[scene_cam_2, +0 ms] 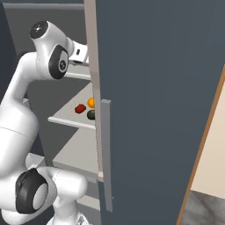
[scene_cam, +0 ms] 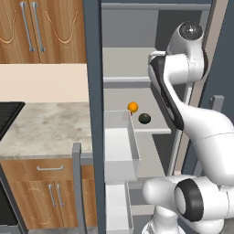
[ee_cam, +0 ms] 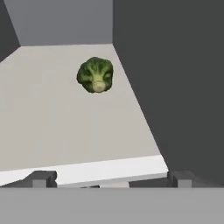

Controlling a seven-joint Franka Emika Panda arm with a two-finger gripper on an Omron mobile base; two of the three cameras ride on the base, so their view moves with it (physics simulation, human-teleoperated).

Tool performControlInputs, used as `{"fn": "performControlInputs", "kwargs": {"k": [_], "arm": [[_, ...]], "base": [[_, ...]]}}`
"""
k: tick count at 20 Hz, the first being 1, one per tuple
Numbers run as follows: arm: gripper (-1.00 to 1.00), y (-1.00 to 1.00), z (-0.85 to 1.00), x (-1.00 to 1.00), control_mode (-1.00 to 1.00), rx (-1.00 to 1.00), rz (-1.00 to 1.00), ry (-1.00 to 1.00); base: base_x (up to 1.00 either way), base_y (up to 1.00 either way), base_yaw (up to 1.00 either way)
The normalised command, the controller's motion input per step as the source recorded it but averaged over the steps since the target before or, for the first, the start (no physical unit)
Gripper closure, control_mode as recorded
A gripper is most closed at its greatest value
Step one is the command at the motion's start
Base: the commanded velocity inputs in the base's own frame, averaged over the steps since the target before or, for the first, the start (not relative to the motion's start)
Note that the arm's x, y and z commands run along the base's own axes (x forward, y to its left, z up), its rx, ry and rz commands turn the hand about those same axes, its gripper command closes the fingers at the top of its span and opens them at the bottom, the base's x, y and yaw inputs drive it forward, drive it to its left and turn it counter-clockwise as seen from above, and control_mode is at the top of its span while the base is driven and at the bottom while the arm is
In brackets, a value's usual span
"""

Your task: Take the broccoli and orange from the highest rack and move them to the second highest rack where the bell pepper and squash are located, to maximize freezer space. Close the freezer door after rearranging.

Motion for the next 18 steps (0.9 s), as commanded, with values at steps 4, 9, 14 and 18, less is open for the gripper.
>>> {"fn": "performControlInputs", "kwargs": {"k": [4,9,14,18], "arm": [[-1.00,0.21,-0.01,0.43,-1.00,-0.04,0.00,0.10],[-1.00,0.33,-0.10,0.29,-1.00,0.00,0.06,0.00],[-1.00,0.41,-0.15,0.11,-1.00,0.00,0.07,0.00],[-1.00,0.32,-0.01,0.13,-1.00,0.00,0.03,0.00]], "base": [[0.00,0.00,0.00],[0.00,0.00,0.00],[0.00,0.00,0.00],[0.00,0.00,0.00]]}}
